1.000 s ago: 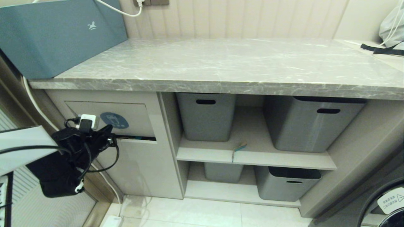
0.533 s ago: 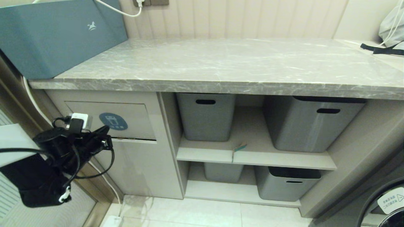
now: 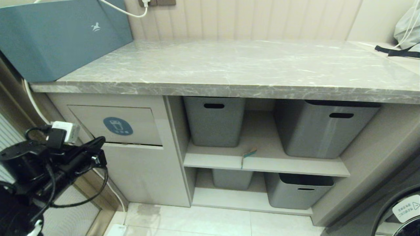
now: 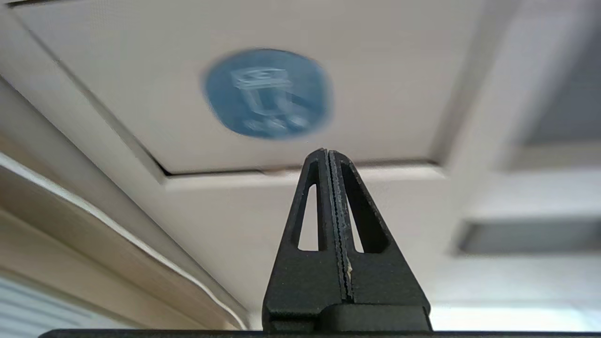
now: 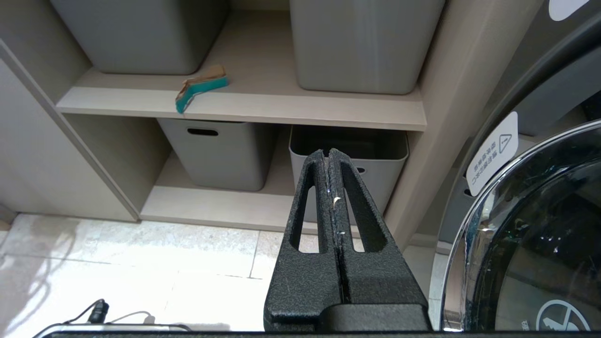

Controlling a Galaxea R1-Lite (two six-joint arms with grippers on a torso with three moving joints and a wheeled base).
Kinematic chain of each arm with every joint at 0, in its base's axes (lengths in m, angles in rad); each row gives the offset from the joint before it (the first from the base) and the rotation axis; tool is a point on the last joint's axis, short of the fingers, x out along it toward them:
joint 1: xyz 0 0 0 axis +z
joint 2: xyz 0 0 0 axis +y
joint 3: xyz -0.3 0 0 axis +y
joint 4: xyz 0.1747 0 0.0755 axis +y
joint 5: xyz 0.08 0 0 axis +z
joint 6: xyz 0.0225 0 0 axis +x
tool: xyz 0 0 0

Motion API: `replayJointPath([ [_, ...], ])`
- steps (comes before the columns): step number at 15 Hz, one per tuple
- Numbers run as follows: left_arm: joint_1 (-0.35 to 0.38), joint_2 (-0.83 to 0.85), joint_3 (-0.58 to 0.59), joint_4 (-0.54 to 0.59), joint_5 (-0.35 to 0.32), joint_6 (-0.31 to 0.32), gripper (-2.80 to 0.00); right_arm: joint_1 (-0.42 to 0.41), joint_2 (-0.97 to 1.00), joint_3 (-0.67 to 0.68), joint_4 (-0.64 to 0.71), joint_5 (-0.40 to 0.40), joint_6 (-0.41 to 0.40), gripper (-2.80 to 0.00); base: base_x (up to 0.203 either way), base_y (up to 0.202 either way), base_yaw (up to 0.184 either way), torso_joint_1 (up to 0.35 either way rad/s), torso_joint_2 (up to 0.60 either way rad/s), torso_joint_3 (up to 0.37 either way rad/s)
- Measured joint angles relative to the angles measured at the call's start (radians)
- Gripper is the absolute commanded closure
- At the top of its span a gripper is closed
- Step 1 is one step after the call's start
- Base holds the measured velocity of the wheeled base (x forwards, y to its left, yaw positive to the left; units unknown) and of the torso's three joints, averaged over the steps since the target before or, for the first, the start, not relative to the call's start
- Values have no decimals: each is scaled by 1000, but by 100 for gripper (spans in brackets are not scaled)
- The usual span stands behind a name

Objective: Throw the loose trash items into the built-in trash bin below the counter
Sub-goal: Pick up the garbage

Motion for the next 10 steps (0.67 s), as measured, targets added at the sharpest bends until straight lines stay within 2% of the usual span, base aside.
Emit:
replayJointPath([
  [4, -48, -182, 186, 0, -6, -2, 0, 0, 0, 0, 0, 0, 0, 0, 0, 0, 0, 0, 0, 0],
  [6, -96, -268, 265, 0, -39, -2, 0, 0, 0, 0, 0, 0, 0, 0, 0, 0, 0, 0, 0, 0],
  [10, -173, -415, 332, 31, -83, -2, 0, 0, 0, 0, 0, 0, 0, 0, 0, 0, 0, 0, 0, 0],
])
